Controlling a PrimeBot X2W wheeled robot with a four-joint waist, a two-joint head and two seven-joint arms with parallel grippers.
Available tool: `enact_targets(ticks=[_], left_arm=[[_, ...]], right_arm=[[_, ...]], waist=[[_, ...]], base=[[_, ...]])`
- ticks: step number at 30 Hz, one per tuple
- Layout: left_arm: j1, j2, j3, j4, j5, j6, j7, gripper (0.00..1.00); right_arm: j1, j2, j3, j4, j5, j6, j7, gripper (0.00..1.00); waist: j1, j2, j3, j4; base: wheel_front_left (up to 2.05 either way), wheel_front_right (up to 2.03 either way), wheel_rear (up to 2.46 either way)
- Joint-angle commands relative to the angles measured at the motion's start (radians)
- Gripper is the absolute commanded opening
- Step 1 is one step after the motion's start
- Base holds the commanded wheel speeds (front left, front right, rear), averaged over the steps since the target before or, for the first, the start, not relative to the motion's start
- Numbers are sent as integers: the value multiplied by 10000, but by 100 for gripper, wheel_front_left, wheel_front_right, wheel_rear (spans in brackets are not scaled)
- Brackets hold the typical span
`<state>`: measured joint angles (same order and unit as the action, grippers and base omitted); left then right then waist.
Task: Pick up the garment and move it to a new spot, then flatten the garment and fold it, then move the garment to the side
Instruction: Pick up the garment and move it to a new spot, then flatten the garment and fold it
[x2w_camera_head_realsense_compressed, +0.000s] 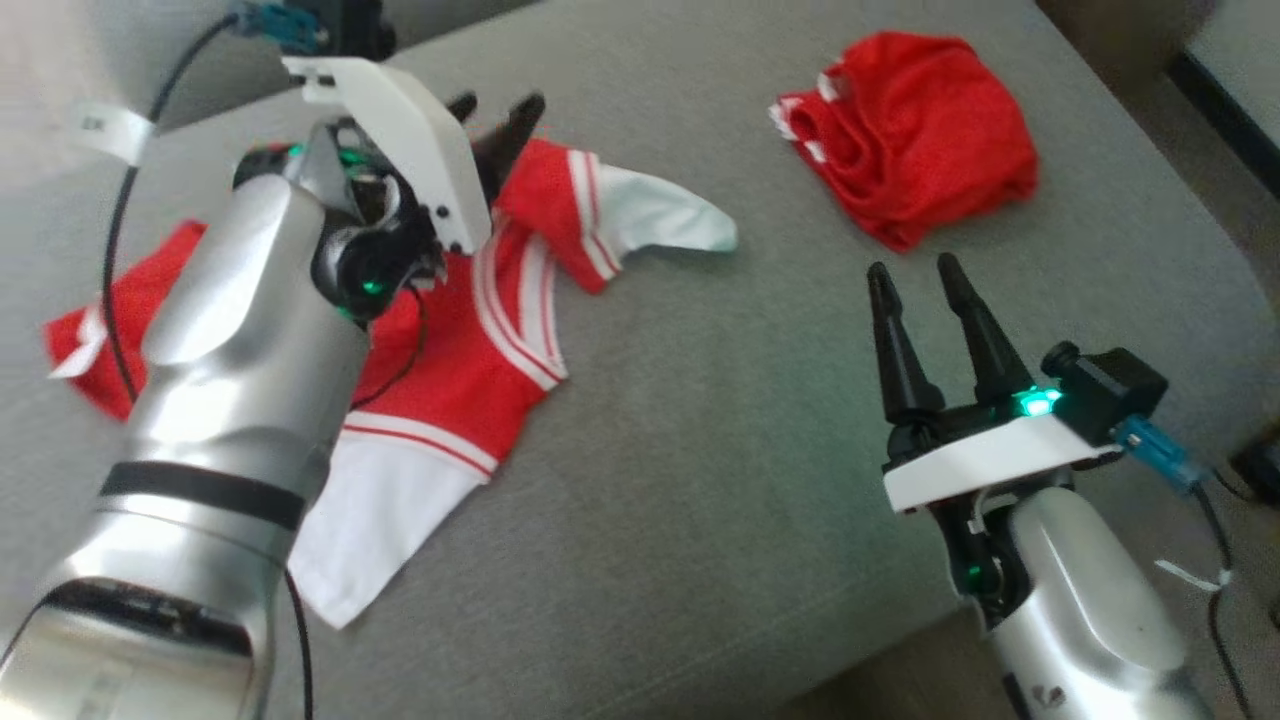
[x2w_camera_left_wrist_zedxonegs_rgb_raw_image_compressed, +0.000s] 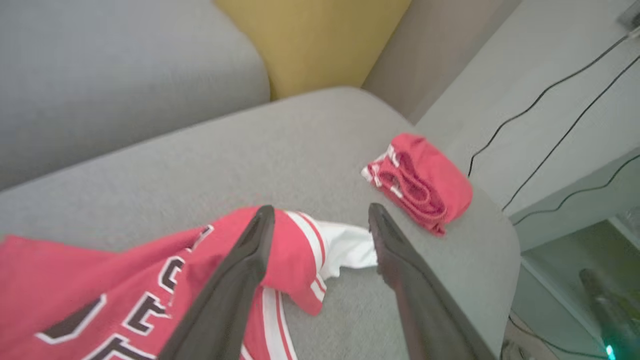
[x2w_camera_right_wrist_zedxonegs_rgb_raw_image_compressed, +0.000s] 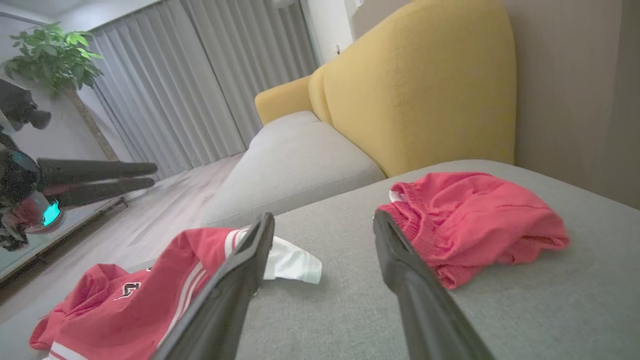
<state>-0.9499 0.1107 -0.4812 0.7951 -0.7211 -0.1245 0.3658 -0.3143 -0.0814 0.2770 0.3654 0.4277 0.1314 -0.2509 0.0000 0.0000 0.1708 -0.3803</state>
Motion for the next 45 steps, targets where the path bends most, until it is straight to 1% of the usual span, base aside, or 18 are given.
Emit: enact_targets(ticks=[1, 3, 6, 9, 13, 19, 23, 24, 26, 29, 30, 34, 38, 40, 42, 43, 44, 45], left_arm=[[-510, 537, 176, -573, -112, -58, -301, 100], [-307, 825, 44, -1026, -185, -59, -828, 100], [151, 1418, -42, -1674, 153, -54, -1896, 100], [944, 1943, -6, -2401, 628, 182, -2999, 100], [2570, 2426, 353, -3582, 867, 944, -4300, 100], [5473, 2847, 858, -5544, 1367, 2513, -5864, 100], [7271, 2728, 1329, -6515, 1625, 3343, -6214, 100], [7666, 2613, 1471, -6718, 1696, 3577, -6241, 100], [8324, 2251, 1747, -7146, 1736, 3824, -6264, 100], [8913, 1911, 1853, -7543, 2187, 3828, -6270, 100], [8913, 1911, 1853, -7543, 2187, 3828, -6270, 100], [9013, 1611, 1895, -7626, 2528, 3570, -6272, 100], [8951, 1380, 1981, -7505, 2694, 3312, -6273, 100], [8933, 1264, 1987, -7428, 2776, 3225, -6274, 100], [8882, 1153, 2000, -7327, 2845, 3146, -6274, 100], [8850, 1091, 2004, -7284, 2871, 3101, -6274, 100], [8772, 978, 1984, -7181, 2934, 3004, -6274, 100], [8741, 926, 1987, -7136, 2962, 2969, -6274, 100]], right_arm=[[-23, -133, 95, -326, -105, -7, -108, 100], [95, -274, 2, -383, -109, -7, -108, 100], [296, -473, -120, -461, -120, -7, -105, 100], [556, -604, -229, -581, -122, -7, -70, 100], [945, -712, -340, -755, -115, -7, 27, 100], [1557, -812, -690, -1077, -200, -7, 110, 100], [1906, -859, -849, -1236, -251, -7, 207, 100], [1971, -869, -876, -1265, -258, -7, 246, 100], [2086, -880, -964, -1319, -273, -7, 307, 100], [2201, -899, -1021, -1413, -295, -7, 470, 100], [2201, -899, -1021, -1413, -295, -7, 470, 100], [2176, -939, -1110, -1471, -297, -7, 682, 100], [2006, -837, -588, -1513, 499, -7, 1407, 100], [1692, -897, -333, -1347, 813, -7, 1988, 100], [1297, -884, -265, -837, 973, -7, 2850, 100], [1088, -830, -269, -491, 1038, -7, 3381, 100], [662, -584, -556, 278, 1238, -7, 4361, 100], [458, -475, -725, 685, 1280, -7, 4841, 100]], waist=[[0, 0, -574, 649], [0, 0, -824, 1014], [0, 0, -1138, 1547], [0, 0, -1392, 2084], [0, 0, -1626, 2696], [0, 0, -1796, 3351], [0, 0, -1803, 3536], [0, 0, -1784, 3556], [0, 0, -1747, 3620], [0, 0, -1699, 3743], [0, 0, -1699, 3743], [0, 0, -1639, 3979], [0, 0, -1559, 4288], [0, 0, -1495, 4480], [0, 0, -1459, 4714], [0, 0, -1432, 4852], [0, 0, -1386, 5157], [0, 0, -1369, 5301]], base=[[0, 0, 0], [0, 0, 0], [0, 0, 0], [0, 0, 0], [0, 0, 0], [0, 0, 0], [0, 0, 0], [0, 0, 0], [0, 0, 0], [0, 0, 0], [0, 0, 0], [0, 0, 0], [0, 0, 0], [0, 0, 0], [0, 0, 0], [0, 0, 0], [0, 0, 0], [0, 0, 0]])
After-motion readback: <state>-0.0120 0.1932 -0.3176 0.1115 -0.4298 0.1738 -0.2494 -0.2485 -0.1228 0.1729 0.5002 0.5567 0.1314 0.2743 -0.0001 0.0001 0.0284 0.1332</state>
